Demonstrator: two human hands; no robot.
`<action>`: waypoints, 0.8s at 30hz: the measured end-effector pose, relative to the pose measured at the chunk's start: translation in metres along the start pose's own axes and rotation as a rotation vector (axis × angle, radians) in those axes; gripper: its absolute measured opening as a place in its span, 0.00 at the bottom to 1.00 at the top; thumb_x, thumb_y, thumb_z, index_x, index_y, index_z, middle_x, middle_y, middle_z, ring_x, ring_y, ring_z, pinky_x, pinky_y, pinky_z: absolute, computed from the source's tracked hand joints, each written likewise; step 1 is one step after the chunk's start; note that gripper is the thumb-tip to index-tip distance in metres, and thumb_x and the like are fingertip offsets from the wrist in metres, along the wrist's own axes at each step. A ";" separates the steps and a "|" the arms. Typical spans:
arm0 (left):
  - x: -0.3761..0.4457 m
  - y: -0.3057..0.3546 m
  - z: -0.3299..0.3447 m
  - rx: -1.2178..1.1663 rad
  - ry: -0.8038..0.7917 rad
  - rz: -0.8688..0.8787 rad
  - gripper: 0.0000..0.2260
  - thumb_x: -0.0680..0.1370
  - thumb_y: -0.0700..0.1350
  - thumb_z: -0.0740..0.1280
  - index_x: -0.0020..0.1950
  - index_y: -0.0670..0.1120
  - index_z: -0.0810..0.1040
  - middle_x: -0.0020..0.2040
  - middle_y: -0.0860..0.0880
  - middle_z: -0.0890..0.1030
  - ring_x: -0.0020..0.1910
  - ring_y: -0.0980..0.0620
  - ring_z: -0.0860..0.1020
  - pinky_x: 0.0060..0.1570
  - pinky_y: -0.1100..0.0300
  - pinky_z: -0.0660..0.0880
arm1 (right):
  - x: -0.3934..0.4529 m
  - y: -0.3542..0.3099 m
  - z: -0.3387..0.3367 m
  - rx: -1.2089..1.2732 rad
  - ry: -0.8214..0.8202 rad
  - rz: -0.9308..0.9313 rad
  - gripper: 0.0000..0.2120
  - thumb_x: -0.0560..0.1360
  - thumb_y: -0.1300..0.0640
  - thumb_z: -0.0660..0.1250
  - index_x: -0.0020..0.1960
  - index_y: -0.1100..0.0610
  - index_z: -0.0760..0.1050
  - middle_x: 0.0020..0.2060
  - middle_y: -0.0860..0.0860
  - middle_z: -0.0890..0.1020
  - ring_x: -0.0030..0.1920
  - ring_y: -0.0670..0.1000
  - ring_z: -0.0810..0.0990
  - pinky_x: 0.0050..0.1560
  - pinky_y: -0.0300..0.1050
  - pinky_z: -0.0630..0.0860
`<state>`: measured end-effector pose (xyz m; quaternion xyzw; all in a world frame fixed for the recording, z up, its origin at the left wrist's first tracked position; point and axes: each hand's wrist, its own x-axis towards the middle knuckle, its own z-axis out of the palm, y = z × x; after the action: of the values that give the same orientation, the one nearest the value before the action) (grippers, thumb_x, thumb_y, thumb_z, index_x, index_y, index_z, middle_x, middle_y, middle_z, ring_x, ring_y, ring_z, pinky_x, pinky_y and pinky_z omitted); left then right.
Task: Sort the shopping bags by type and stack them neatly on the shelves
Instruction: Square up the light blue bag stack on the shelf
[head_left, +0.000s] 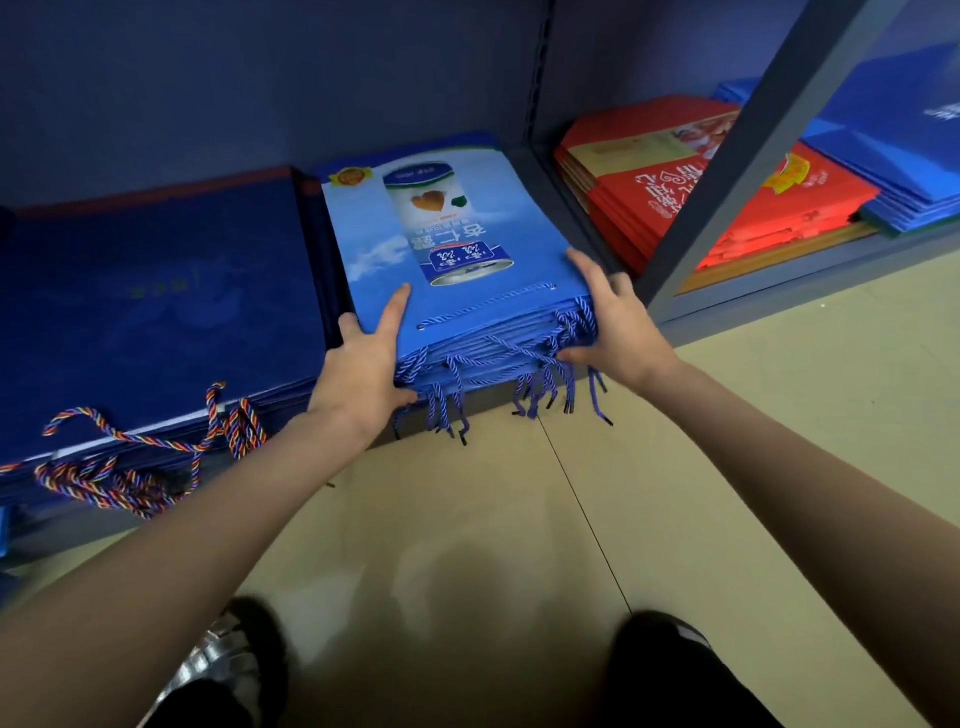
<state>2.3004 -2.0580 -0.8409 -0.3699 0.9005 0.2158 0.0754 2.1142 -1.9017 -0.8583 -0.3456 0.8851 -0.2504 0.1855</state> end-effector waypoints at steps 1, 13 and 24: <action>0.001 0.001 0.001 0.008 -0.008 -0.005 0.46 0.72 0.43 0.73 0.75 0.61 0.42 0.67 0.37 0.61 0.49 0.37 0.74 0.50 0.48 0.72 | -0.001 0.000 0.003 -0.013 -0.015 0.016 0.50 0.67 0.64 0.75 0.75 0.41 0.47 0.63 0.57 0.62 0.57 0.62 0.74 0.61 0.59 0.71; 0.004 -0.001 -0.006 -0.080 -0.075 -0.039 0.49 0.71 0.41 0.74 0.76 0.59 0.39 0.55 0.40 0.73 0.43 0.46 0.75 0.44 0.54 0.71 | -0.015 0.005 0.005 0.109 -0.067 -0.041 0.49 0.68 0.62 0.74 0.75 0.43 0.44 0.63 0.53 0.59 0.56 0.52 0.69 0.62 0.48 0.68; 0.027 0.014 -0.037 0.145 -0.104 0.330 0.36 0.72 0.62 0.67 0.75 0.52 0.58 0.75 0.44 0.59 0.75 0.42 0.52 0.72 0.45 0.56 | -0.017 -0.002 -0.011 0.167 0.102 -0.043 0.30 0.71 0.53 0.72 0.70 0.48 0.66 0.68 0.55 0.64 0.68 0.54 0.66 0.67 0.40 0.62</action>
<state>2.2725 -2.0825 -0.8114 -0.1990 0.9571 0.1787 0.1116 2.1216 -1.8875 -0.8460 -0.3347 0.8619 -0.3444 0.1628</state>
